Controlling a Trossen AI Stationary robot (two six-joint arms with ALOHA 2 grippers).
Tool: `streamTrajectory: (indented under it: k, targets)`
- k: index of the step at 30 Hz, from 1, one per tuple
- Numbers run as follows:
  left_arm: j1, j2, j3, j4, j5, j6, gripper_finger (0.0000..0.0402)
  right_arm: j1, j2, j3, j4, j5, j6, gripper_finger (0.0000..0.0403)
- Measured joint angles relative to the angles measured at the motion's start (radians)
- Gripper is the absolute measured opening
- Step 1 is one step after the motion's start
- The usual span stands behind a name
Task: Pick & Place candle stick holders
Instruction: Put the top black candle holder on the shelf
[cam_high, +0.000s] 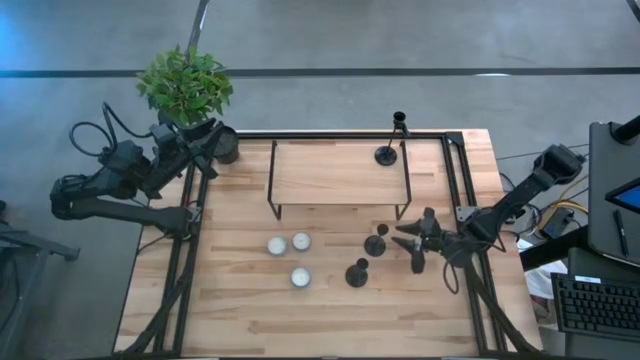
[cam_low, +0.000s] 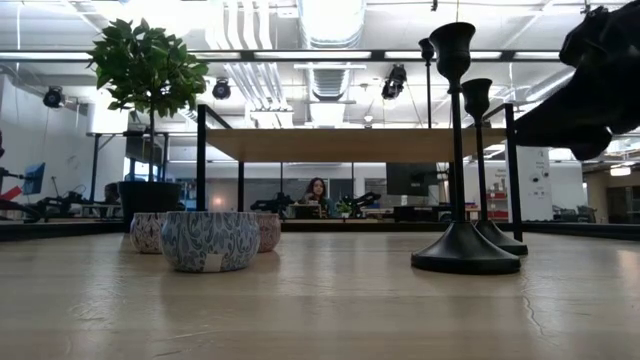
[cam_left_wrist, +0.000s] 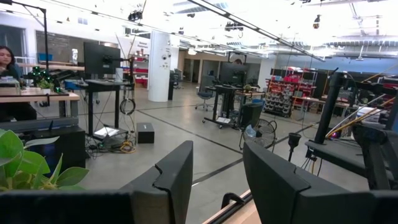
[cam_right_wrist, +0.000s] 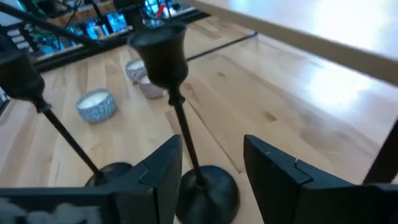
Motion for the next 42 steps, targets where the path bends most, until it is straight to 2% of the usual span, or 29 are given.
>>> streamTrajectory:
  k: [10, 18, 37, 42]
  targets:
    - [0.0, 0.0, 0.0, 0.0, 0.0, 0.0, 0.0149, -0.03, 0.179, 0.078, 0.022, -0.021, 0.002, 0.0149]
    - [0.0, 0.0, 0.0, 0.0, 0.0, 0.0, 0.0149, -0.07, 0.298, 0.14, 0.023, 0.006, 0.005, 0.0136]
    - [0.001, 0.0, 0.0, 0.0, 0.0, 0.0, 0.0149, -0.104, 0.332, 0.194, 0.028, -0.002, -0.026, 0.01]
    - [0.001, 0.0, 0.0, 0.0, 0.0, 0.0, 0.0149, -0.114, 0.332, 0.194, 0.03, -0.028, -0.026, 0.008]
